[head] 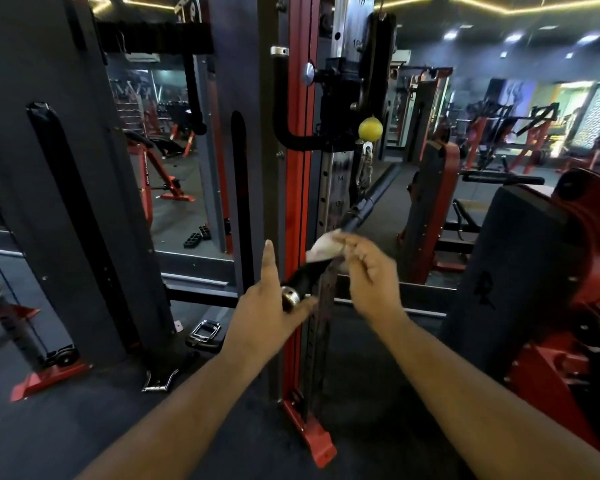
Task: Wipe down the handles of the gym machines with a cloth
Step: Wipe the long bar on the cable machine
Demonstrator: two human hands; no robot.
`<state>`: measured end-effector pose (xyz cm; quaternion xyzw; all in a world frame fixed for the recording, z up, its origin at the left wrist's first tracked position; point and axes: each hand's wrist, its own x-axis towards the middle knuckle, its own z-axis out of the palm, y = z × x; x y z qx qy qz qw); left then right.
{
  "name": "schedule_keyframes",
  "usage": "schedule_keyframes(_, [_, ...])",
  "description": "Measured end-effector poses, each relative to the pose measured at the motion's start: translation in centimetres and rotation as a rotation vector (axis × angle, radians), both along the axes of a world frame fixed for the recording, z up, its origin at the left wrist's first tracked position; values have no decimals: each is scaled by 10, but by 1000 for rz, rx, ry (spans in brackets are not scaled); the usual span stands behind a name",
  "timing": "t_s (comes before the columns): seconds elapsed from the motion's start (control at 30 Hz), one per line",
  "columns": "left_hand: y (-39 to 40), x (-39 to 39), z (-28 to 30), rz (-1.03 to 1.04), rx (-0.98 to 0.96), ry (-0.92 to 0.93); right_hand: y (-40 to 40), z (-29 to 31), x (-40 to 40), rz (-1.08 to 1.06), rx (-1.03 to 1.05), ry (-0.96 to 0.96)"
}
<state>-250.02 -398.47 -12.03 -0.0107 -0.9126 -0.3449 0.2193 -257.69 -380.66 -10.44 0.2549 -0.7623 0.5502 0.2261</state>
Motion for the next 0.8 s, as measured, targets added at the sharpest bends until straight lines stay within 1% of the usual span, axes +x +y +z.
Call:
schedule_keyframes(0.03, [1, -1, 3, 7, -20, 18, 2, 6, -13, -102, -2, -13])
schedule_keyframes(0.07, [2, -2, 4, 18, -61, 35, 1, 9, -23, -158, 39, -22])
schedule_keyframes(0.1, [1, -4, 5, 25, -105, 50, -2, 10, -28, -158, 100, -30])
schedule_keyframes(0.17, [1, -7, 7, 7, -158, 55, -14, 4, -24, -42, 185, -48])
schedule_keyframes(0.23, [-2, -9, 5, -25, -167, 46, -23, -7, -4, 64, 158, -42])
schedule_keyframes(0.3, [-8, -11, 1, -52, -131, 32, -26, -17, 21, 155, 96, -39])
schedule_keyframes(0.37, [-16, -12, -4, -75, -100, 11, -26, -24, 41, 295, 95, 5])
schedule_keyframes(0.43, [-21, -12, -6, -86, -90, -11, -21, -28, 48, 378, 85, 51])
schedule_keyframes(0.47, [-21, -12, -6, -87, -90, -17, -18, -26, 42, 357, 44, 33])
schedule_keyframes(0.5, [-20, -12, -5, -83, -98, -14, -15, -20, 32, 290, -27, -18])
schedule_keyframes(0.57, [-18, -10, -3, -66, -131, -6, -8, -5, 1, 40, -153, -102])
schedule_keyframes(0.63, [-15, -7, 1, -52, -147, -5, 0, 8, -31, -136, -156, -122])
schedule_keyframes(0.7, [-12, -6, 3, -36, -162, -12, -6, 6, -50, -192, -72, -148])
schedule_keyframes(0.77, [-10, -7, 4, -26, -176, -17, -19, -7, -48, -183, -30, -165])
schedule_keyframes(0.8, [-9, -8, 3, -24, -183, -10, -26, -14, -38, -157, -30, -141])
